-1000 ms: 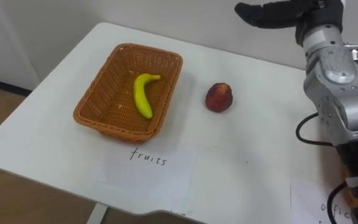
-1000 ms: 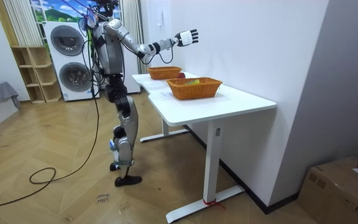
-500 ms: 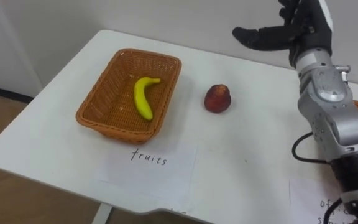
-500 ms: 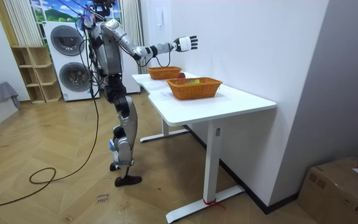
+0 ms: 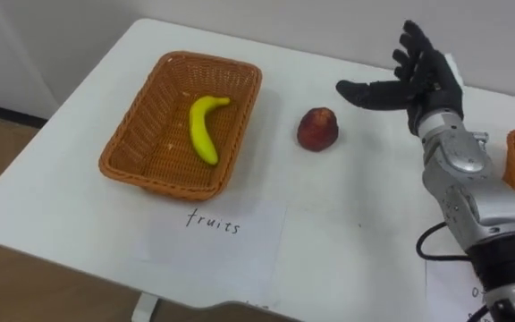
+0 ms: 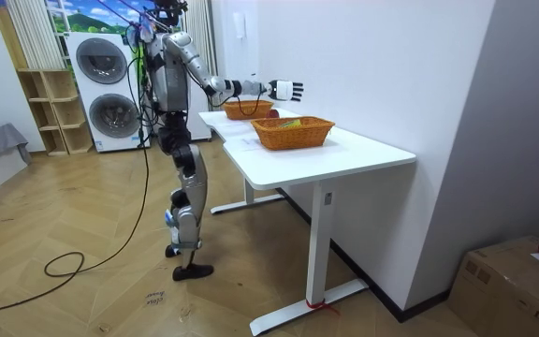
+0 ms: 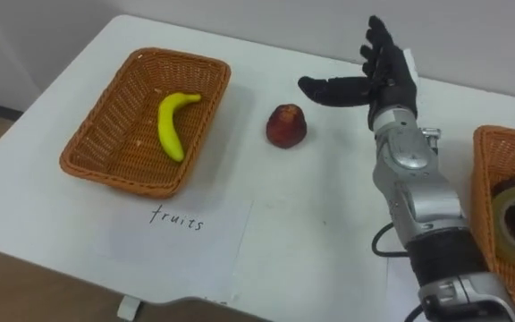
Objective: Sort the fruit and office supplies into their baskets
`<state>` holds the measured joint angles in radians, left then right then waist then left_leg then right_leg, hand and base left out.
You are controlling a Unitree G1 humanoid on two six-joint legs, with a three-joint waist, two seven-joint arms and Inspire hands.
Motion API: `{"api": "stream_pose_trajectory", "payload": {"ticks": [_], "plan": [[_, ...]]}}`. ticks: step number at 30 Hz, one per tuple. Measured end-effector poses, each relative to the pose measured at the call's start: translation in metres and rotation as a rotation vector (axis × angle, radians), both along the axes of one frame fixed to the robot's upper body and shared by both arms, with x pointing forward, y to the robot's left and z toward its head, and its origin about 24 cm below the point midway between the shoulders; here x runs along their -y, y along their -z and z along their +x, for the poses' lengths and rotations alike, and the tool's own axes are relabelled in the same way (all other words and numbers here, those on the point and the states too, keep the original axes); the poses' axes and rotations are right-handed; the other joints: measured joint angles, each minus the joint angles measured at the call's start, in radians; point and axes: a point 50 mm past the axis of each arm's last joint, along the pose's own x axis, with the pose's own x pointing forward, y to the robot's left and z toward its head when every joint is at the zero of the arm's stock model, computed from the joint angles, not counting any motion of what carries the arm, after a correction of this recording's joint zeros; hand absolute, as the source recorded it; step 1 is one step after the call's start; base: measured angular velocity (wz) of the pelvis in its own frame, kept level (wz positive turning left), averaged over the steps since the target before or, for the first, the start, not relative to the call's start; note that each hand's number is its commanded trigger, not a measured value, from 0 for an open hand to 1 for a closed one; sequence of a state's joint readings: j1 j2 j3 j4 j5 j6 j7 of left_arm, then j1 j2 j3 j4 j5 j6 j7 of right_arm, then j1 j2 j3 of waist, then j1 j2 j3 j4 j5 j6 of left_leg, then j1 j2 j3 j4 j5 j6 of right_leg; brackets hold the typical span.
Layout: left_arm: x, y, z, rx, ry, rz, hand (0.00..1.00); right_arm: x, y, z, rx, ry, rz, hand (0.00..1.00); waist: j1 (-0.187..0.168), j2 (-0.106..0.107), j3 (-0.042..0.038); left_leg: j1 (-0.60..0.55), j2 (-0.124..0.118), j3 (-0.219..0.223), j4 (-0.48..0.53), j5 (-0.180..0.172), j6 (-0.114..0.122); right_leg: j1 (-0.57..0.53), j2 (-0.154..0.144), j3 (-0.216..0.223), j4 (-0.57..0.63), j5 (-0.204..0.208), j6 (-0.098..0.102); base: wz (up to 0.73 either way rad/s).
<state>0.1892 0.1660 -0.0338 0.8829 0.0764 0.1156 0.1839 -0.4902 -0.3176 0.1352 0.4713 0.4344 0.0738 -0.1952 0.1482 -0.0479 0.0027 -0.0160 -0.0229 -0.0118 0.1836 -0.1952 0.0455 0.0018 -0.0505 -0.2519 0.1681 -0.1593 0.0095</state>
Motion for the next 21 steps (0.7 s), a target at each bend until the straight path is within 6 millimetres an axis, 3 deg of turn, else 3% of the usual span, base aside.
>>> {"api": "stream_pose_trajectory", "payload": {"ticks": [6,11,21], "plan": [[0.005,0.001,0.0,0.002,0.027,-0.015,0.0,0.002,0.002,0.0,-0.003,0.006,0.009,0.0,0.0,0.007,0.0054,-0.027,0.0,0.0,0.0,0.0,0.0,-0.027,-0.001,-0.007,0.001,0.0,0.0,0.0],[0.005,0.003,-0.003,-0.016,0.03,-0.028,0.0,0.003,0.004,0.0,0.002,0.011,-0.005,0.0,0.001,0.015,0.0156,-0.029,0.0,0.0,-0.002,0.0,0.0,-0.03,-0.002,-0.011,0.001,0.0,0.0,0.0],[0.005,0.007,-0.008,-0.043,0.035,-0.031,0.0,0.005,0.014,-0.001,-0.026,0.027,-0.003,0.0,0.002,0.014,0.0163,-0.042,0.0,-0.004,-0.002,0.0,0.0,-0.044,-0.001,-0.012,0.001,0.0,0.0,0.0]]}}
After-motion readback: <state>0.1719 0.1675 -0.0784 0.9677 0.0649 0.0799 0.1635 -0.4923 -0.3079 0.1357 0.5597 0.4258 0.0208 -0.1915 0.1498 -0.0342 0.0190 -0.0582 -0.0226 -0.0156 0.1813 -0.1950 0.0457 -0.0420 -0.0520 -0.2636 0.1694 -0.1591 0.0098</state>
